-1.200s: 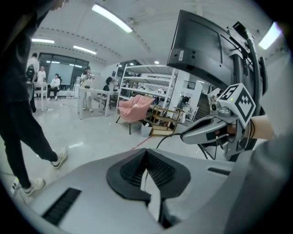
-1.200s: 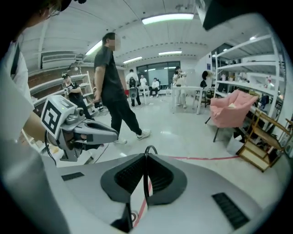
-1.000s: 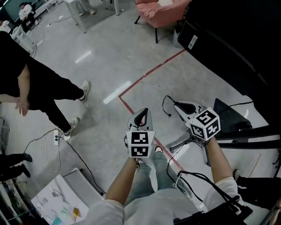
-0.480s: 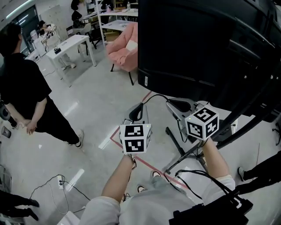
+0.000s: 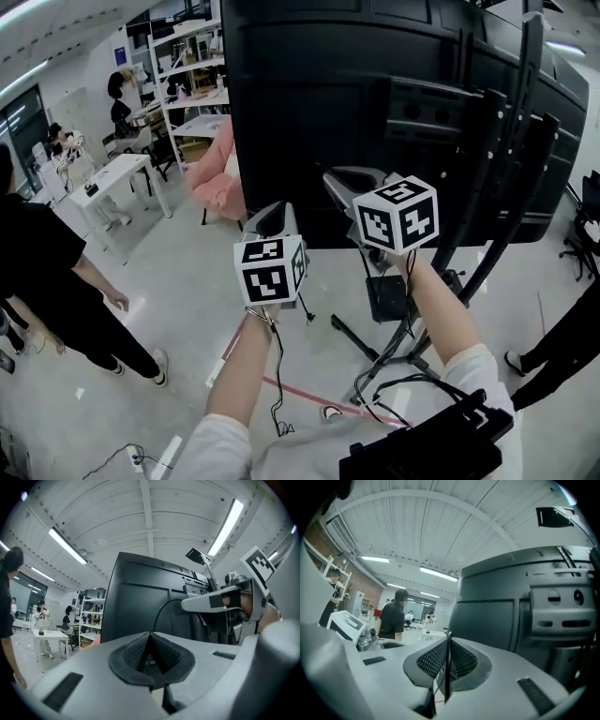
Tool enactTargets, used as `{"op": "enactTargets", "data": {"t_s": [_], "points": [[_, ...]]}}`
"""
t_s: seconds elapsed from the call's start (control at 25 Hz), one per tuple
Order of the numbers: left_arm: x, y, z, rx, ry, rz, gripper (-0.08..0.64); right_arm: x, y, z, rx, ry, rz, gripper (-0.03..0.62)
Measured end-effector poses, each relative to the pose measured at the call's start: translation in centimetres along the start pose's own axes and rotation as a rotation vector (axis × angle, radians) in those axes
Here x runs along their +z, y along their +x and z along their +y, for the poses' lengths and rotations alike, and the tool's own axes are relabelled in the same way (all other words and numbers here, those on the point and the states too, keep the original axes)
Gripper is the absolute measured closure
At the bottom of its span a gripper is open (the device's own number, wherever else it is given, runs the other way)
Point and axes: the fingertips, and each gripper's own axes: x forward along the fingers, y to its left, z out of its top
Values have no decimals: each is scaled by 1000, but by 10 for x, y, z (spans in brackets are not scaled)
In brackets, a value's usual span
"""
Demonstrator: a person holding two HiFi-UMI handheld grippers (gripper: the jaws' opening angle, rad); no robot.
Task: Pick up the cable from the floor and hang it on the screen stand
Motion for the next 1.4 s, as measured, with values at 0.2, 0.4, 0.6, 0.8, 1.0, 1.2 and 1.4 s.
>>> {"op": "enactTargets", "data": {"t_s": [0.2,0.4,0.6,0.8,1.0,1.2,1.4], "points": [[44,17,-25,-50,-11,-30,557,56,-16,-39,-101,-14,-40,558],[68,42,-45,-83,-21,-38,557,112,-28,-82,-139,-12,-81,558],[91,67,-58,-111,-30,-48,557,155,-38,-121,-207,-22,-118,558],[116,81,-75,-149,-19,-80,557,179,-51,-147,-267,-9,-164,558],[131,88,-95,-195,-19,-98,557,188,-70,-166,-332,-10,-188,558],[128,93,-117,-240,-12,-96,557,179,-94,-188,-408,1,-192,558],[119,96,-137,-283,-18,-85,557,166,-112,-202,-462,16,-187,558]]}}
